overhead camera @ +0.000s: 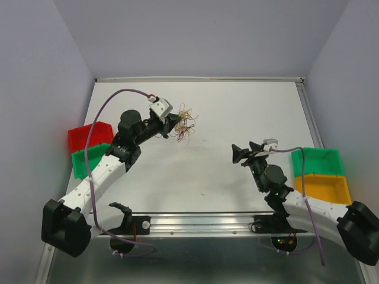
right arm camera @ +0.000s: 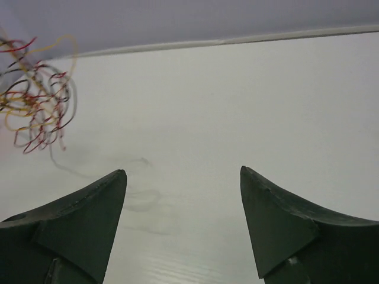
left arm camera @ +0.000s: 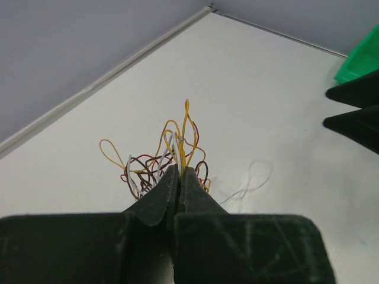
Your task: Untangle the cables
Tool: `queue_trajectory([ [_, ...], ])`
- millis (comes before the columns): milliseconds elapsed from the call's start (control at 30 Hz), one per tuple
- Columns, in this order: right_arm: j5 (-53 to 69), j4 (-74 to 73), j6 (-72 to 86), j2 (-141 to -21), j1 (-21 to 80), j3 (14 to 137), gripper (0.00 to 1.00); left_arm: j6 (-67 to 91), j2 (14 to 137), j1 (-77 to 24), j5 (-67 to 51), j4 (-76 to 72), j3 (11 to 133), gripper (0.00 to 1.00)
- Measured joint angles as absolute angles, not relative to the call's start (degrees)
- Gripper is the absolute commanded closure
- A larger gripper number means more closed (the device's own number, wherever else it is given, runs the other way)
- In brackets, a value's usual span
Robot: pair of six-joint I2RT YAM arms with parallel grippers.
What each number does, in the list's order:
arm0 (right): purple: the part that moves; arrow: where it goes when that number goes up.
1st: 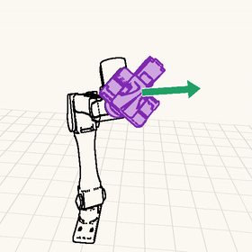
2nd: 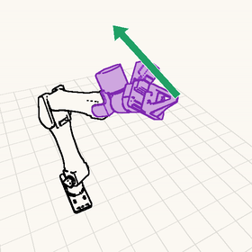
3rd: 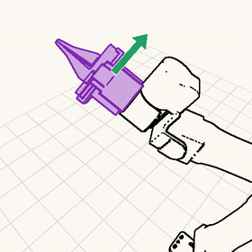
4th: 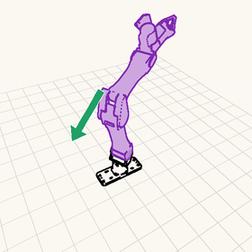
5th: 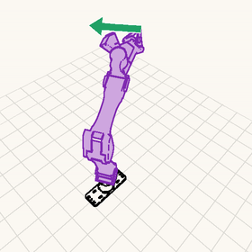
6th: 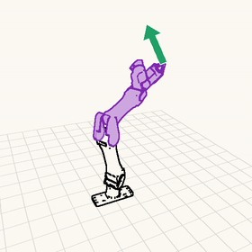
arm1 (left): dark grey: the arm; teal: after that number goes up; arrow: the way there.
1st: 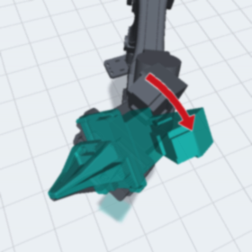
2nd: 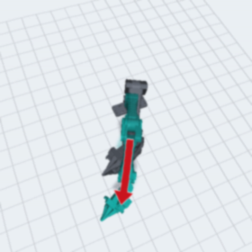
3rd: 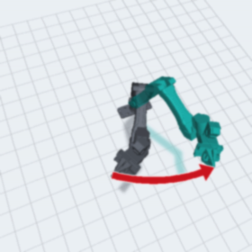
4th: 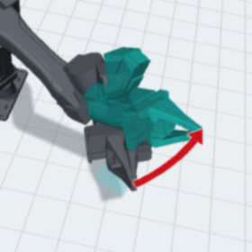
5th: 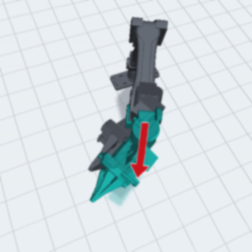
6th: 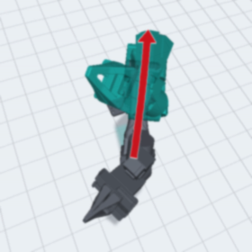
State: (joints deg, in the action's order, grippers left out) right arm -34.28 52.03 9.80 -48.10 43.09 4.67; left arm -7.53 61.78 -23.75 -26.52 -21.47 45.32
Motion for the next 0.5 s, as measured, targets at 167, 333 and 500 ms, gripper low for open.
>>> queue_trajectory([
  [167, -12.95, 51.53, 8.93, -57.32, 43.03, 8.8, 0.17, -10.52, 62.59, -27.77, -35.09, -19.59, 45.32, 1.0],
  [333, 0.67, 58.37, 8.8, -67.37, 43.2, 11.94, 0.17, -12.58, 62.48, -30.92, -38.96, -18.96, 45.32, 1.0],
  [500, 7.6, 65.1, 8.84, -73.17, 43.94, 11.97, 0.17, -13.08, 62.54, -31.83, -40.97, -17.96, 45.34, 1.0],
])
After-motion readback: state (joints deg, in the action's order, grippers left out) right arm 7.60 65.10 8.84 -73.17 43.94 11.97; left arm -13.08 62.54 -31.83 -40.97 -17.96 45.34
